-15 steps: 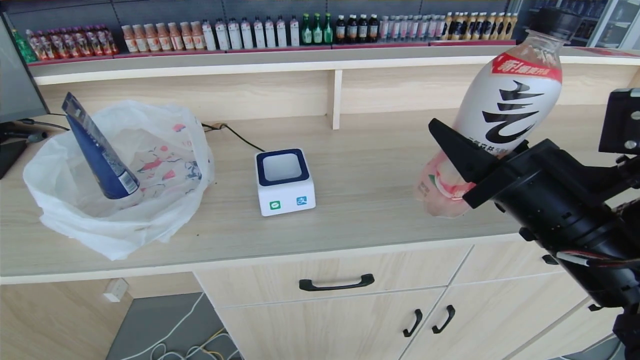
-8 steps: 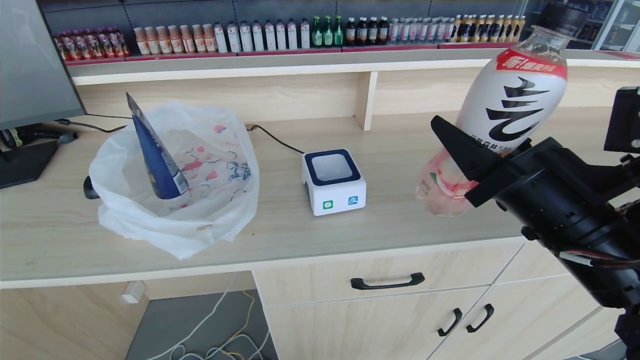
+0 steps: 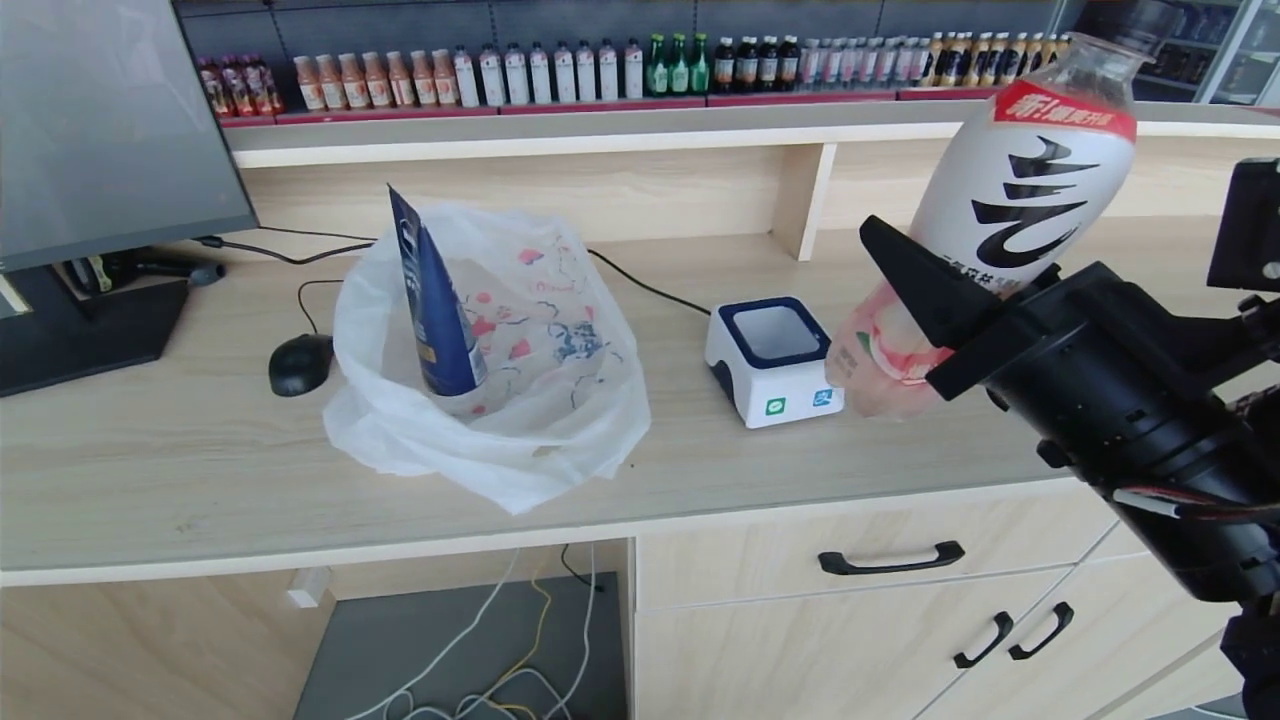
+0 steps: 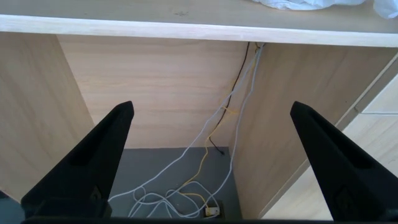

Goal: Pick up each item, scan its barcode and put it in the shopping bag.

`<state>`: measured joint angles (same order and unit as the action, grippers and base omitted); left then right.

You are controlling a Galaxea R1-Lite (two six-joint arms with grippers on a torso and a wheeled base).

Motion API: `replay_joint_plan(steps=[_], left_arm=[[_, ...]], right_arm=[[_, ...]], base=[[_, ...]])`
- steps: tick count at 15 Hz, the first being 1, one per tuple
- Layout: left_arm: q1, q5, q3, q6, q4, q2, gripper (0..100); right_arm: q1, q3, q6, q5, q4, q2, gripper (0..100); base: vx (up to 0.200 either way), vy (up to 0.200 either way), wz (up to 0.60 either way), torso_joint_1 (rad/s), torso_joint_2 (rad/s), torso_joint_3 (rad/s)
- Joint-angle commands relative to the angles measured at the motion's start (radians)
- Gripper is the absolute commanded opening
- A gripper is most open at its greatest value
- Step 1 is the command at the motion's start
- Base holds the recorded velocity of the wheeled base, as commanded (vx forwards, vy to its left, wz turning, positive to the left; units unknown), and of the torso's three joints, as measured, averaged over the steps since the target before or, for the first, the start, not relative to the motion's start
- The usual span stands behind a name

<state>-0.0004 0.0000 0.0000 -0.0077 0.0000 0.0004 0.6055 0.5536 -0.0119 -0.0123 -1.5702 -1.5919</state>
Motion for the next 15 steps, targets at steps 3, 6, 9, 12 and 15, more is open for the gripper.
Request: replay_joint_plan(steps=[3, 6, 9, 12, 15], left_arm=[[-0.001, 0.000, 0.000, 0.000, 0.000, 0.000, 100], [0.000, 0.000, 0.000, 0.003, 0.000, 0.000, 100], [0.000, 0.000, 0.000, 0.003, 0.000, 0.000, 100], [0.000, 0.000, 0.000, 0.003, 0.000, 0.000, 100], [-0.001, 0.000, 0.000, 0.002, 0.000, 0.000, 100]], right_arm=[[0.005, 0.000, 0.000, 0.000, -0.001, 0.003, 0], [0.017, 0.029, 0.000, -0.009, -0.001, -0.022, 0], [0.033, 0.092, 0.001, -0.011, -0.001, -0.063, 0], [0.030, 0.184, 0.069, -0.020, -0.001, -0.088, 0], [0.028, 0.195, 0.199, -0.037, -0.001, -0.126, 0]], base=[[0.000, 0.000, 0.00, 0.000, 0.00, 0.000], [0.000, 0.000, 0.00, 0.000, 0.00, 0.000], [0.000, 0.000, 0.00, 0.000, 0.00, 0.000], [0.000, 0.000, 0.00, 0.000, 0.00, 0.000], [0.000, 0.000, 0.00, 0.000, 0.00, 0.000]])
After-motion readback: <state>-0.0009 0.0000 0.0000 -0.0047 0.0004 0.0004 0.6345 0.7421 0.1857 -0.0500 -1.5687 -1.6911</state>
